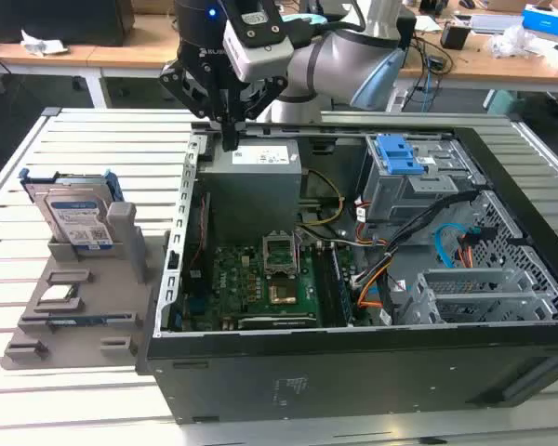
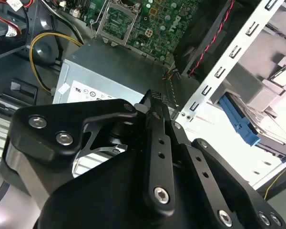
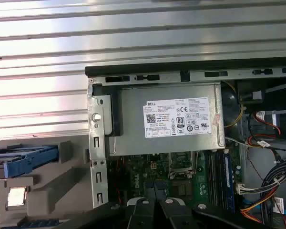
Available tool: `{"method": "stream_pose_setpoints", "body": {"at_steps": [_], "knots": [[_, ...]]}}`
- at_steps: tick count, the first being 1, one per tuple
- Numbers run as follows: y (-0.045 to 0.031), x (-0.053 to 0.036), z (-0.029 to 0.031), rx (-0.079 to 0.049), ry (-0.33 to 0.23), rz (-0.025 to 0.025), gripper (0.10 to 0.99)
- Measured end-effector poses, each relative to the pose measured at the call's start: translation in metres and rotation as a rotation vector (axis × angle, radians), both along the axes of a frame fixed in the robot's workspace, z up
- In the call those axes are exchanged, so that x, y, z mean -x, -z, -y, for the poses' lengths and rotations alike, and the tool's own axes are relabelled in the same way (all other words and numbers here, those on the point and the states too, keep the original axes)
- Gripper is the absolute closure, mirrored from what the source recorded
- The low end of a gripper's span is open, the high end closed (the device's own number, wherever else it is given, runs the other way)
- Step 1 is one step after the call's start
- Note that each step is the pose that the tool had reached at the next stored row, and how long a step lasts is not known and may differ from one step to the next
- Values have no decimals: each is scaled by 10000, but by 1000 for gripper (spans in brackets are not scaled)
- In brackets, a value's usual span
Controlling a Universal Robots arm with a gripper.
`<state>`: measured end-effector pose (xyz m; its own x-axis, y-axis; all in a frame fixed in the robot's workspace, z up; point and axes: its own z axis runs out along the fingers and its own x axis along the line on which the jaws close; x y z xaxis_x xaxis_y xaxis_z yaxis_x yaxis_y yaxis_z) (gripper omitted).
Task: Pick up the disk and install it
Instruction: 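Reach for the disk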
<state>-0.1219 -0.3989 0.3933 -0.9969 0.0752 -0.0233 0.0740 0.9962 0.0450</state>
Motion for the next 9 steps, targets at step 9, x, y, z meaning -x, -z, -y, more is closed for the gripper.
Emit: {"method": "stream_pose_setpoints", "body": {"at_steps": [9], "knots": [[0,235,0,-1,2,0,980]]}}
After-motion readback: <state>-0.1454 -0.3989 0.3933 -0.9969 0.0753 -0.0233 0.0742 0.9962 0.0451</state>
